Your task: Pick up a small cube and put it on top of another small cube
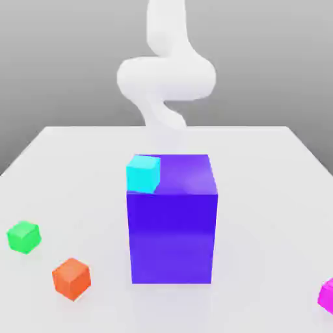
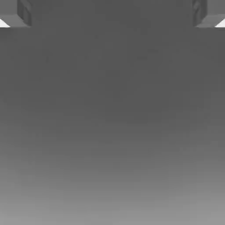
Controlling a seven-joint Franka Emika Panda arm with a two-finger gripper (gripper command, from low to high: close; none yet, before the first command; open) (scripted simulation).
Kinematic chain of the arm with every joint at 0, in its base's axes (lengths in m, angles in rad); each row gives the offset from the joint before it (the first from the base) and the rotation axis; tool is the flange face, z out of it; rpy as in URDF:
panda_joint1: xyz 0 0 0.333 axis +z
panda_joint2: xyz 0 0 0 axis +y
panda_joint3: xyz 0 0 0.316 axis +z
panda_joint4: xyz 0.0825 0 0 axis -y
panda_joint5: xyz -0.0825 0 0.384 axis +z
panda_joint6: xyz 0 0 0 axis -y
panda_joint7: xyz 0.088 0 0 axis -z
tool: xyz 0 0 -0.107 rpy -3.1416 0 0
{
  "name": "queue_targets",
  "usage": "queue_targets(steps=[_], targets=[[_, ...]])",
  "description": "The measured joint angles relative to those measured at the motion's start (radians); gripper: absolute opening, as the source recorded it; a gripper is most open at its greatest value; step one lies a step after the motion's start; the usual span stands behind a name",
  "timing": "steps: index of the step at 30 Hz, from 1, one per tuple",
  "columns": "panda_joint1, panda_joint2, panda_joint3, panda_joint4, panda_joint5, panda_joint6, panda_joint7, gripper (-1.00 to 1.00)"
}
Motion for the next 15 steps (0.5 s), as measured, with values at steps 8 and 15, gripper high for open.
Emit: queue_targets(steps=[8, 15], targets=[[0.050, 0.294, 0.103, 0.013, -0.021, 0.081, 0.023, 0.00], [0.098, 0.548, 0.194, 0.025, -0.072, 0.151, 0.067, 0.00]])
